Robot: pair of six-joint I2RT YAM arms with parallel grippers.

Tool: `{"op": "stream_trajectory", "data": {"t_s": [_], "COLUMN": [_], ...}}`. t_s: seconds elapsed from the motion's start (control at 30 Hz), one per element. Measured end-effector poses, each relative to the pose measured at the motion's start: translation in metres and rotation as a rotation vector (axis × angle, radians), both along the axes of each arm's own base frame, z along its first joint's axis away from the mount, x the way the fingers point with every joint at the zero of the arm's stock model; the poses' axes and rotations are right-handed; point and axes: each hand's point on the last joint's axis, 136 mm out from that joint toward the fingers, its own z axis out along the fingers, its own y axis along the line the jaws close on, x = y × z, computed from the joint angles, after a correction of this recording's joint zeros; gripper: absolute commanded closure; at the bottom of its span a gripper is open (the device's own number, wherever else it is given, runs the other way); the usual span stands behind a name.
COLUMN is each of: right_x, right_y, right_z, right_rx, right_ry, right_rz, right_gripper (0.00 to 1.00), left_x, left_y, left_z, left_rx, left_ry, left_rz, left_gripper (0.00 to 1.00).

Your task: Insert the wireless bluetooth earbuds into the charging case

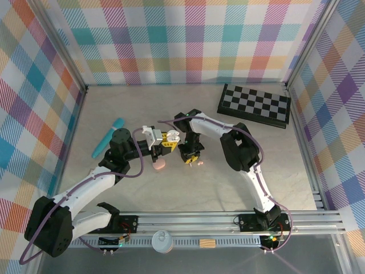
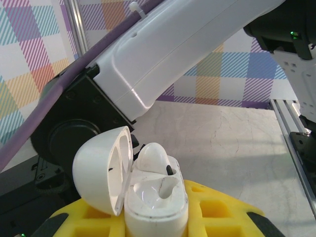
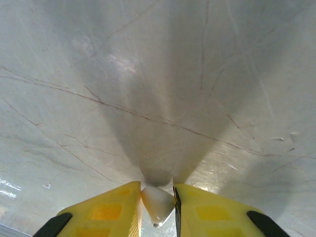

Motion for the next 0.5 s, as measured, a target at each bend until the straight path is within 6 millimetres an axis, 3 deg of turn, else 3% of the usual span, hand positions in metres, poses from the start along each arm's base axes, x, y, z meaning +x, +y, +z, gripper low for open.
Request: {"op": "stream_trajectory", "data": {"t_s": [0.2, 0.5], "right_x": [0.003, 0.026], "right_y": [-0.006, -0.017], "right_z": [0.012, 0.074], "right_rx": [0.040, 0.158], "right_ry": [-0.053, -0.231], "right_rz": [-0.036, -0.097], "right_gripper": [0.80, 0.80], "left_x": [0.007, 0.009], "left_y": [0.003, 0.006], "left_z": [0.001, -0.011], "left_rx": [-0.004, -0.016], "left_ry": [-0.005, 0.039], "left_rz": [0.044, 0.080], "left_gripper": [0.86, 0.87]}}
